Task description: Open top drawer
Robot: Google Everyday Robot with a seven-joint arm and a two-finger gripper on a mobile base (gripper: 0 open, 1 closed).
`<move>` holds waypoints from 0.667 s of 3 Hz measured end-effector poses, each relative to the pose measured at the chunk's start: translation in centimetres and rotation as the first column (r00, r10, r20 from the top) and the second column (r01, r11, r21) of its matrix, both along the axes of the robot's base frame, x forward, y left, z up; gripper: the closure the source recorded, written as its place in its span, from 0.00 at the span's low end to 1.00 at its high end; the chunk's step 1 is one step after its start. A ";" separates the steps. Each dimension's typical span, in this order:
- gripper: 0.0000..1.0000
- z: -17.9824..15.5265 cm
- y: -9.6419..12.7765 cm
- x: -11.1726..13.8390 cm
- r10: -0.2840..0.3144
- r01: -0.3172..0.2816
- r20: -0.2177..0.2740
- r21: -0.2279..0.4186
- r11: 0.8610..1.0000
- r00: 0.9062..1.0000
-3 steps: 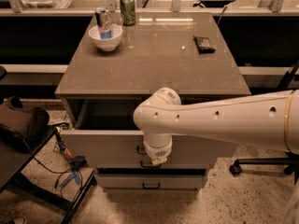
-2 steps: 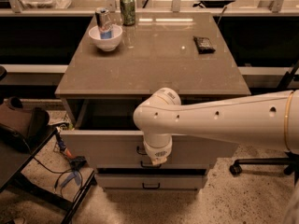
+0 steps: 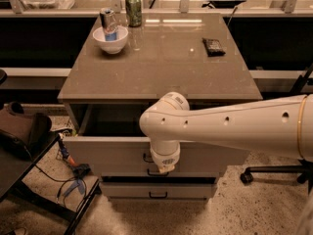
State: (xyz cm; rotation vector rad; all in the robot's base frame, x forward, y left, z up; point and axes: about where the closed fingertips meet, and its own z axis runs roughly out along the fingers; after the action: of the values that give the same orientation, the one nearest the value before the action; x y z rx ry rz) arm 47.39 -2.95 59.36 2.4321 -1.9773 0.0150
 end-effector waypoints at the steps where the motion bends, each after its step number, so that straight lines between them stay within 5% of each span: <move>1: 0.59 0.0 0.0 0.0 0.000 0.000 0.000 0.000 1.000 1.000; 2: 0.68 0.0 0.0 0.0 0.000 0.000 0.000 0.000 1.000 1.000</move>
Offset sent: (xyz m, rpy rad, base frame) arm 0.0000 0.0000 0.0000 0.0000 0.0000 0.0000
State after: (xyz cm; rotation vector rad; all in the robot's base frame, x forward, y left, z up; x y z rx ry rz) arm 47.38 -2.96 59.36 2.4320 -1.9773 0.0151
